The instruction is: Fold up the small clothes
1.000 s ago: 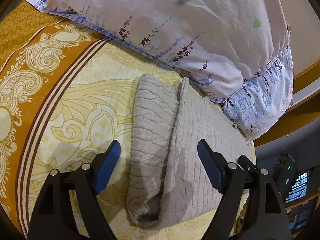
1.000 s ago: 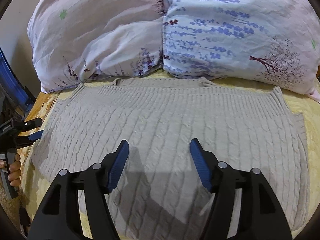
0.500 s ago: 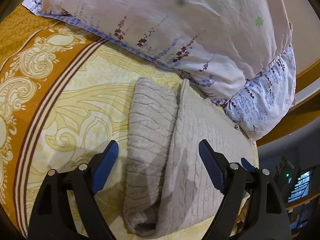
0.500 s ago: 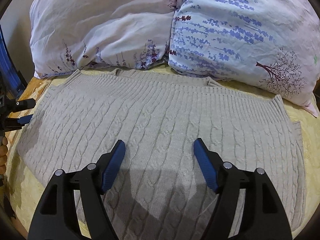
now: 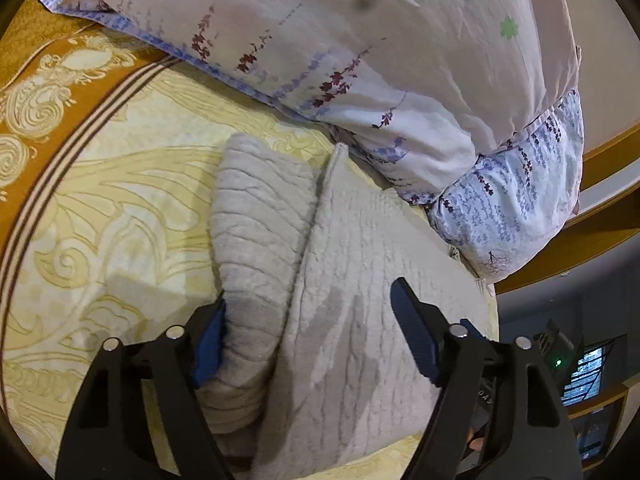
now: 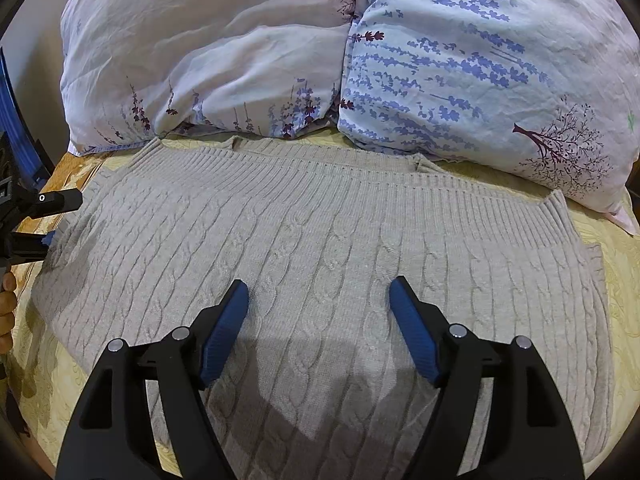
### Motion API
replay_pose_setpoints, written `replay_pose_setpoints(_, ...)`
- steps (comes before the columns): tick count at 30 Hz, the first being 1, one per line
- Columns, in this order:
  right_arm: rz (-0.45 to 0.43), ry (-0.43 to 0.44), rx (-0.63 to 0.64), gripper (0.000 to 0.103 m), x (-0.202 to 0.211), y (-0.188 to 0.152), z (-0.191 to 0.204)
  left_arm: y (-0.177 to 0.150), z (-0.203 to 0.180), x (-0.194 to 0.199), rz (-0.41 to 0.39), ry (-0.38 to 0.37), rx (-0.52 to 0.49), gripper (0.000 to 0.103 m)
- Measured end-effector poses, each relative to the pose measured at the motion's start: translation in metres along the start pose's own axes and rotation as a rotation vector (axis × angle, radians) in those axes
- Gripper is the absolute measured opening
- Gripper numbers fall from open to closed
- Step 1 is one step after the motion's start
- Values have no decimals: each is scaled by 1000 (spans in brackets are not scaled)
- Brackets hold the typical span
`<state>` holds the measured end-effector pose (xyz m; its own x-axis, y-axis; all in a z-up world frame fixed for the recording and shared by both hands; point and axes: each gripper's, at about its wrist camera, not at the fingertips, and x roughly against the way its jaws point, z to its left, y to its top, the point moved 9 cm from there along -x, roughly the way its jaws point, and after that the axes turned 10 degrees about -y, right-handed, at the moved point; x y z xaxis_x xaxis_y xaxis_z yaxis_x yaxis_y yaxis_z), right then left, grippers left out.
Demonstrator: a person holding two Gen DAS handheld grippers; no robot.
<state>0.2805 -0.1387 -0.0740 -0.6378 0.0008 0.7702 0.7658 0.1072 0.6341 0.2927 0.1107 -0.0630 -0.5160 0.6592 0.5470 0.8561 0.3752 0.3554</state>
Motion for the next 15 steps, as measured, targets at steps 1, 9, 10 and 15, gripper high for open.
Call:
replay_pose_setpoints(1, 0, 0, 0, 75, 0, 0, 0, 0, 0, -1, 1, 3, -1, 69)
replay_pose_setpoints(9, 3, 2, 7, 76, 1, -1, 1, -1, 3, -8, 0, 38, 16, 40)
replay_pose_setpoints(10, 4, 4, 6, 76, 1, -1, 1, -1, 4, -8, 2, 51, 11, 35)
replay_pose_setpoints(15, 20, 61, -41, 76, 5, 2, -3, -2, 1, -8, -4, 22, 33, 23)
